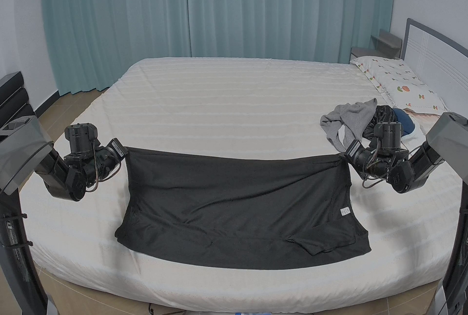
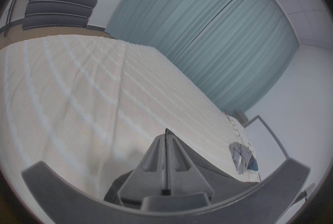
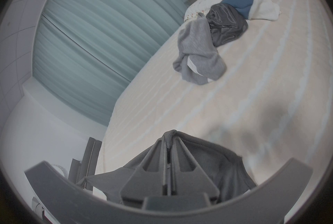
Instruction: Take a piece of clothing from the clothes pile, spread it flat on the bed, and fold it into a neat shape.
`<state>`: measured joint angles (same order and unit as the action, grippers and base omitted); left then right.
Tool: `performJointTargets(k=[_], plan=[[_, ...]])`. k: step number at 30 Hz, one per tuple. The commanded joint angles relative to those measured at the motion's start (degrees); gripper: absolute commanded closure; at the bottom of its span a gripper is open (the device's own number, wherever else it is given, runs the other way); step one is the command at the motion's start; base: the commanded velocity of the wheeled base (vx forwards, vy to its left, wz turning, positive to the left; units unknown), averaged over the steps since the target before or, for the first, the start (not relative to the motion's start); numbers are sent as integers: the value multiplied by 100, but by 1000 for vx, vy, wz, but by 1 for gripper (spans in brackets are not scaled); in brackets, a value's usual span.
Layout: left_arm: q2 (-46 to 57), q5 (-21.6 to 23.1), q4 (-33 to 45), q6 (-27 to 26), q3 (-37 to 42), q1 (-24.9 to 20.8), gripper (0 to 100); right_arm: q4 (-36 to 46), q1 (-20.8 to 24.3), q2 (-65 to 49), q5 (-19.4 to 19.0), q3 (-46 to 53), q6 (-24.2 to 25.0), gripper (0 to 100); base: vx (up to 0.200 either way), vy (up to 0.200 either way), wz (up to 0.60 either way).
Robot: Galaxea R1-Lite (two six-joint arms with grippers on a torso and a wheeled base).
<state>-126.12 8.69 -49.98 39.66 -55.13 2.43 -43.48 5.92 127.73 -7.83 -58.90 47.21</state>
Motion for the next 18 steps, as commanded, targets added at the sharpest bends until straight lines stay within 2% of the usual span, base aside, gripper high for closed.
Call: performJointTargets(k=[1, 5, 18], plan=[[-351, -148, -20, 288, -499, 4, 100, -29, 23, 349, 106, -569, 7, 100, 0, 0, 0], [-360, -148, -29, 543, -622, 4, 100, -29, 32, 472, 115, -745, 7, 100, 0, 0, 0], [-343, -157, -372, 561, -569, 21, 100, -336, -12, 551, 185, -851, -2, 100, 0, 0, 0]])
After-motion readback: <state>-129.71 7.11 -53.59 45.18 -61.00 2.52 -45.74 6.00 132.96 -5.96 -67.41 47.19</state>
